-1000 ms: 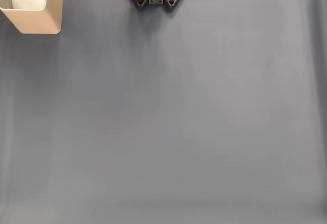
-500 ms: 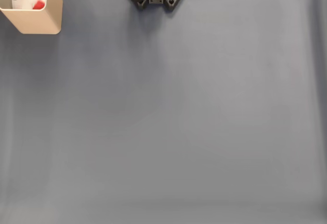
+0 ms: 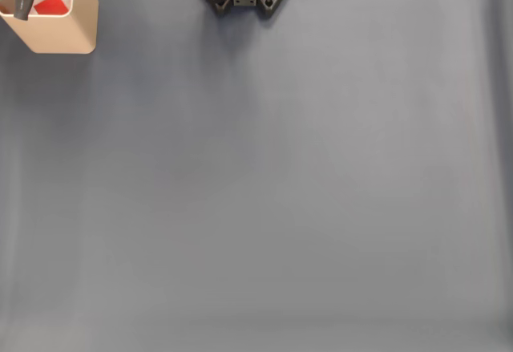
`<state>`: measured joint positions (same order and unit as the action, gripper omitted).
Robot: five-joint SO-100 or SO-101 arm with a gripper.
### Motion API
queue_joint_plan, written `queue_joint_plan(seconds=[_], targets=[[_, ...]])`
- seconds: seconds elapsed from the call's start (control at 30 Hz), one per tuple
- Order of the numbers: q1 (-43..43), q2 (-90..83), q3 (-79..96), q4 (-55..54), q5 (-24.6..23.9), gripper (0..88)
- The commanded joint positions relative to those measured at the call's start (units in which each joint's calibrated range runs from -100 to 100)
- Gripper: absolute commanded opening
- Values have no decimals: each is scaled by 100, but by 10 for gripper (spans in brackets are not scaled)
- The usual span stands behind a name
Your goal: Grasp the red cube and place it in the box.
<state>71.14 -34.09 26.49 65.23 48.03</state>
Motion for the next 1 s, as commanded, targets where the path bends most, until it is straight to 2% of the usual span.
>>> queue_joint_plan(seconds=[0.0, 0.17, 0.23, 0.43, 0.6, 0.77, 0.97], targets=[[59, -196, -158, 34, -5, 504], [52, -196, -158, 1, -15, 499], [38, -196, -158, -7, -10, 460], [-19, -214, -158, -73, -10, 217], [-104, -240, -167, -81, 5, 92], [-261, -292, -213, 34, 73, 8], [-495, -335, -259, 157, 142, 0]])
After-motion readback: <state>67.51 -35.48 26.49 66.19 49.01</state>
